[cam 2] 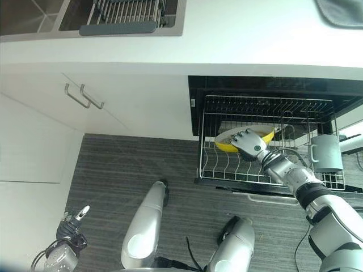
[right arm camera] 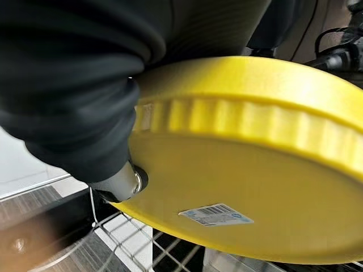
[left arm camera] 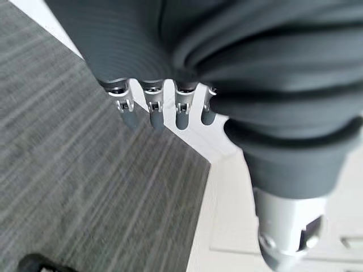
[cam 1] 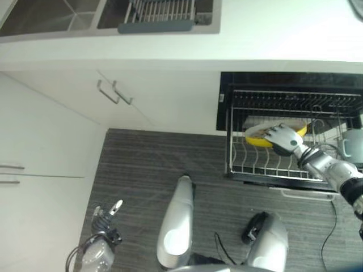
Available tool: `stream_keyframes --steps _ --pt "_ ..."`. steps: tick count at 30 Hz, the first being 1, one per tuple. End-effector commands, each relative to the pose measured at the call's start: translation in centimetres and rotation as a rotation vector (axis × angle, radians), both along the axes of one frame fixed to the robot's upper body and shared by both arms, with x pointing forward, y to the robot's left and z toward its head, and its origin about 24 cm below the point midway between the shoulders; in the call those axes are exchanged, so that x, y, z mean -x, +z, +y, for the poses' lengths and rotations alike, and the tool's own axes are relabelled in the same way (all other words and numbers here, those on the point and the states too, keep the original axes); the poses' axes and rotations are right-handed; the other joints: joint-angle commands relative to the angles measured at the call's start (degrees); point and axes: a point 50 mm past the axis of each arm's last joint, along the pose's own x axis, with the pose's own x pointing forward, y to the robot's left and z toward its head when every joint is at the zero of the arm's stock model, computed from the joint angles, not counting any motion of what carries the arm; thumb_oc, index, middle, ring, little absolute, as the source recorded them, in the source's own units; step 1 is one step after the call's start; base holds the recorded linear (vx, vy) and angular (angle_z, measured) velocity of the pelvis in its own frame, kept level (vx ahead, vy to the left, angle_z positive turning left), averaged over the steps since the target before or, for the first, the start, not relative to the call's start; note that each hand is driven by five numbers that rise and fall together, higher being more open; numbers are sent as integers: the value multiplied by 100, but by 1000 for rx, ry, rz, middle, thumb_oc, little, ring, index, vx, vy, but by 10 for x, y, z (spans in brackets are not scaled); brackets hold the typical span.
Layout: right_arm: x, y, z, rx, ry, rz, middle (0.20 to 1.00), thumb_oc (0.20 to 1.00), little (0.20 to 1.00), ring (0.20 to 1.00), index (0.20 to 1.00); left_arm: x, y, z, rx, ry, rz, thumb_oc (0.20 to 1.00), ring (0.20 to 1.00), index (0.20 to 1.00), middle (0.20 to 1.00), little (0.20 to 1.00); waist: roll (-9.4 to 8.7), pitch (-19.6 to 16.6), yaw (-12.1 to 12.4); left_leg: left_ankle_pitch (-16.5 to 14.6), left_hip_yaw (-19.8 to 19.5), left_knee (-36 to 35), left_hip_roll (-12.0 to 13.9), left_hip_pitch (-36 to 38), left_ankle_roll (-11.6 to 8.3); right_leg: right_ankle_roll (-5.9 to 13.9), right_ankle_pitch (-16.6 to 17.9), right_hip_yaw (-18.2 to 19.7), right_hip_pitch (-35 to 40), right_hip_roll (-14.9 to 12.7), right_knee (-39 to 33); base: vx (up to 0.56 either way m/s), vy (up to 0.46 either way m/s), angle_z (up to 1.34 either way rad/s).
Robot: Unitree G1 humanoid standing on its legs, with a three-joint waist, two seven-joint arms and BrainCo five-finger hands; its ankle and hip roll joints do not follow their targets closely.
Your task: Place the dishes in the dishwasher.
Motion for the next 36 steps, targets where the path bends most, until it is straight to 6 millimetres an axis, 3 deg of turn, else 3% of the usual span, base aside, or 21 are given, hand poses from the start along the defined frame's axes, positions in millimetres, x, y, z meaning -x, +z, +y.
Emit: stream_keyframes --steps 1,8,9,19,22,27,32,36 --pt "-13 34 6 -61 17 -153 200 200 200 200 200 0 17 23 -67 22 -59 1000 1000 1000 1000 1000 -89 -402 192 40 -269 147 -89 100 234 -241 548 -24 -302 60 93 -72 9 -3" --pt "-22 65 2 -4 4 -227 200 200 200 200 200 -4 25 27 -86 -14 -88 1000 1000 1000 1000 1000 -100 -234 315 135 -313 66 -157 -187 265 -250 631 -7 -580 51 71 -56 -30 5" --pt "-24 70 0 6 -6 -239 200 200 200 200 200 -6 28 29 -99 -26 -98 1000 1000 1000 1000 1000 -123 -173 369 6 -324 108 -136 -189 266 -206 522 -21 -562 57 113 24 -101 17" --pt "-26 77 -9 -78 -78 -284 200 200 200 200 200 -16 44 37 -130 -52 -160 1000 1000 1000 1000 1000 -158 -37 461 51 -387 120 -227 -488 380 -264 568 -66 -797 137 120 -12 -84 5" --pt "-26 74 -11 -99 -83 -292 200 200 200 200 200 -18 46 37 -131 -53 -173 1000 1000 1000 1000 1000 -108 -11 460 44 -379 160 -263 -547 396 -274 555 -61 -849 121 158 -2 -14 -1" --pt "-22 76 -6 -143 37 -409 200 200 200 200 200 -18 45 36 -97 -34 -203 1000 1000 1000 1000 1000 186 36 421 -28 -326 459 -438 -929 475 -339 455 108 -1315 65 493 -25 35 1" --pt "-23 78 -1 -165 52 -499 200 200 200 200 200 -13 41 37 -76 -9 -225 1000 1000 1000 1000 1000 331 44 362 -111 -297 774 -531 -1324 520 -379 401 306 -1788 107 792 -21 29 -5" --pt "-26 73 4 -227 33 -471 200 200 200 200 200 -17 41 36 -44 7 -253 1000 1000 1000 1000 1000 405 44 309 -116 -242 834 -515 -1457 526 -393 381 400 -1964 125 887 -17 28 -7"
